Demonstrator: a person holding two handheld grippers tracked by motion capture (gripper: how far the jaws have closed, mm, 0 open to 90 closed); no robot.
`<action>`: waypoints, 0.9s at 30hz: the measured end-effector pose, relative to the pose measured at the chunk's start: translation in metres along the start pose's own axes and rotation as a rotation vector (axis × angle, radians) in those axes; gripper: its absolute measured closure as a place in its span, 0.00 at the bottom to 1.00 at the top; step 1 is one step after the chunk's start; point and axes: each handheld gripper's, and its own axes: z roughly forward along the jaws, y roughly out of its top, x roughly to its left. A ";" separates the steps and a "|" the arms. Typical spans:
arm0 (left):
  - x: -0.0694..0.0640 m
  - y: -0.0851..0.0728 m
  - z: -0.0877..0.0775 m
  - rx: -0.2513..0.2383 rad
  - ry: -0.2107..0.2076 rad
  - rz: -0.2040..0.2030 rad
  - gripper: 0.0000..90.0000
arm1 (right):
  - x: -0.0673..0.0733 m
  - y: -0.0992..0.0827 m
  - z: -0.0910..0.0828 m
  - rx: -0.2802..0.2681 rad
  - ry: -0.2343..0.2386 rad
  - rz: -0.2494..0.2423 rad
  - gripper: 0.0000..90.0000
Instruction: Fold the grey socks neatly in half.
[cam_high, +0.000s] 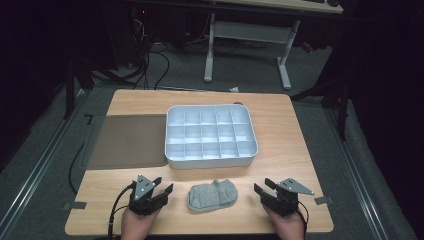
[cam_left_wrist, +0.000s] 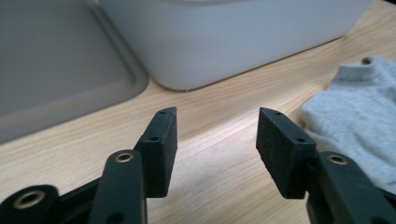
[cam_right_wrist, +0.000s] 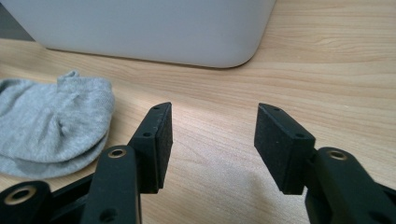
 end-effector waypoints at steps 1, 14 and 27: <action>-0.001 0.001 -0.001 -0.009 -0.001 0.003 0.53 | 0.001 0.000 0.000 -0.001 0.009 -0.002 0.52; -0.002 0.002 0.005 0.013 -0.028 -0.014 0.50 | 0.007 0.000 -0.005 0.005 0.018 -0.043 0.49; -0.003 0.002 0.005 0.027 -0.054 -0.040 0.49 | 0.005 0.002 -0.010 -0.003 -0.008 -0.034 0.50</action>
